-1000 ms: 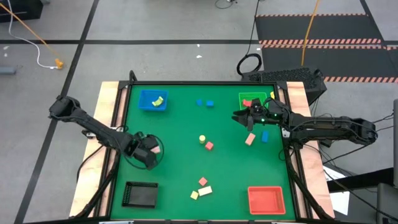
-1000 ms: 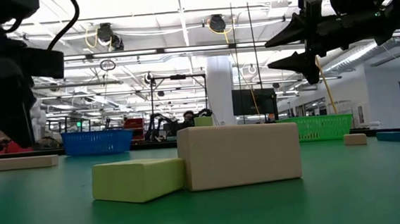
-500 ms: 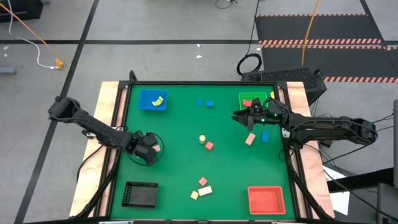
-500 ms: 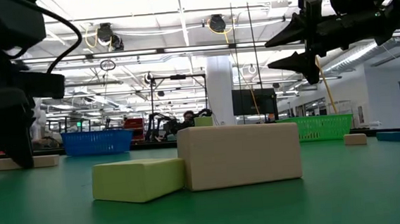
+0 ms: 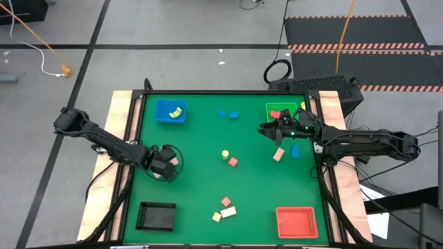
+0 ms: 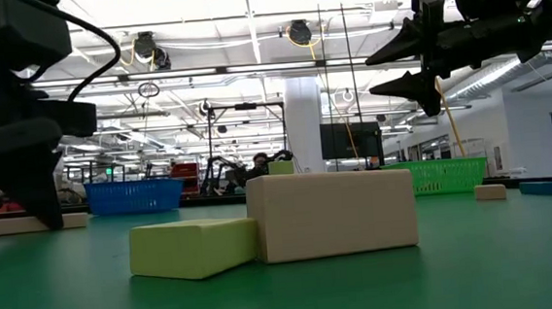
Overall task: Sort & place blocks by color
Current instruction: Put the top left brown block into the black bin
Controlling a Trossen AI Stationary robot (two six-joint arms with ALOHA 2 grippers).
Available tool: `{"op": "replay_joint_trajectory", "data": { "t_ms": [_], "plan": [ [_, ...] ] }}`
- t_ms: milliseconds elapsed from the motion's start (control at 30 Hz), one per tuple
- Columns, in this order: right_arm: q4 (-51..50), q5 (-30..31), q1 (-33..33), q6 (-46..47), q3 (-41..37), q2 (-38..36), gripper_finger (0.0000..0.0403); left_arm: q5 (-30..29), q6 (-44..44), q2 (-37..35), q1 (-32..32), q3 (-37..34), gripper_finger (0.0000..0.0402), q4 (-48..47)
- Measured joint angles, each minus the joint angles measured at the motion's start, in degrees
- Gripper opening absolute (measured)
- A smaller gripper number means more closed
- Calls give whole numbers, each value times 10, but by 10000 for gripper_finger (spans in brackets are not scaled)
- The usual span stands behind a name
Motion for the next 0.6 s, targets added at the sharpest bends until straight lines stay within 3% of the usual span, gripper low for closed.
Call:
{"op": "replay_joint_trajectory", "data": {
  "t_ms": [200, 400, 600],
  "plan": [
    [0, 0, 0, 0, 0, 0, 226, 9, -11, 1, 13, 31, 132, 3],
    [0, 0, 0, 0, 0, 0, 226, 10, 11, 0, 11, 115, 132, 6],
    [0, 0, 0, 0, 0, 0, 226, 125, 111, 0, -54, 199, 132, 10]
  ]
}}
